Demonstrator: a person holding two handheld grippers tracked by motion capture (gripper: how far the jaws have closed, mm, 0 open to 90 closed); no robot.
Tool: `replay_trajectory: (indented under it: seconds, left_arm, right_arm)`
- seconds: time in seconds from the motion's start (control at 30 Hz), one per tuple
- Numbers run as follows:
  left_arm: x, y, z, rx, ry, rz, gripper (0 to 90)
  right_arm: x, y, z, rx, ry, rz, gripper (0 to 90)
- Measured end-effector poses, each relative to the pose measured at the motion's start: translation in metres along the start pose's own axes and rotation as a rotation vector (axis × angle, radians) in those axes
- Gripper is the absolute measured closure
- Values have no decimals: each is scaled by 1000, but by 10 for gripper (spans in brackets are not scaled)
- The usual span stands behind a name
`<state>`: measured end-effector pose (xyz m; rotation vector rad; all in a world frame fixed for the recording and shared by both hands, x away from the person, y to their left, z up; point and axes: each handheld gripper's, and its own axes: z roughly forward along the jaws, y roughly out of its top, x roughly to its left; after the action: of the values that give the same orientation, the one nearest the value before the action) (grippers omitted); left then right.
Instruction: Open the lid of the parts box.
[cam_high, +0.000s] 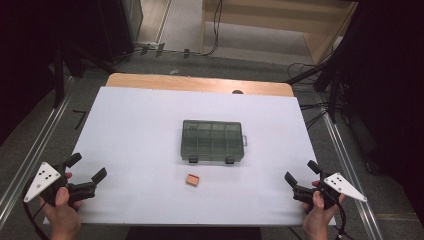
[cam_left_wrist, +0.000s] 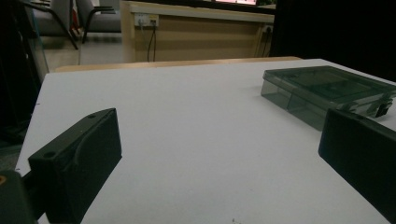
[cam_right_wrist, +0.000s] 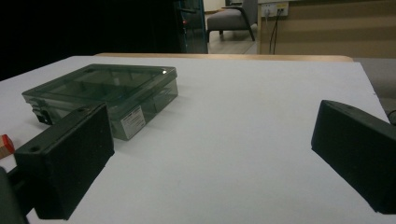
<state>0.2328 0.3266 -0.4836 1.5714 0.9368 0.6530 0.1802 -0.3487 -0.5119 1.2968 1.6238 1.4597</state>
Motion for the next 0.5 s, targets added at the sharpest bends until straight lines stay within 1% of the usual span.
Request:
replay_trajectory:
  seconds: [0.07, 0.13, 0.17, 0.2, 0.23, 0.27, 0.33, 0.37, 0.4, 0.43, 0.5]
  left_arm:
    - [-1, 1, 1, 0, 2, -2, 0]
    - [-5, 5, 4, 14, 19, -14, 0]
    - [-10, 9, 7, 17, 10, -19, 0]
    - [-12, 10, 9, 14, 1, -16, 0]
    - [-12, 10, 9, 14, 1, -16, 0]
    - [-15, 12, 11, 18, -7, -11, 0]
    - [-23, 17, 16, 31, -27, 18, 0]
    - [-25, 19, 18, 32, -25, 24, 0]
    - [-25, 19, 18, 32, -25, 24, 0]
    - [-27, 22, 21, 31, -35, 20, 0]
    - [-28, 24, 22, 32, -37, 16, 0]
  right_arm:
    - [0, 0, 0, 1, 0, 1, 0]
    - [1, 1, -1, 3, 3, -9, 0]
    - [1, 1, -1, 5, 6, -6, 0]
    - [2, 2, -1, 4, 11, 3, 0]
    - [2, 4, -2, -4, 13, 5, 0]
    - [2, 4, -2, -4, 13, 5, 0]
    - [5, 10, -2, -2, 12, -4, 0]
    - [6, 12, -2, -4, 14, -6, 0]
    - [7, 14, -2, -9, 16, -12, 0]
    - [8, 15, -2, -7, 16, -11, 0]
    - [11, 19, -1, 1, 11, -13, 0]
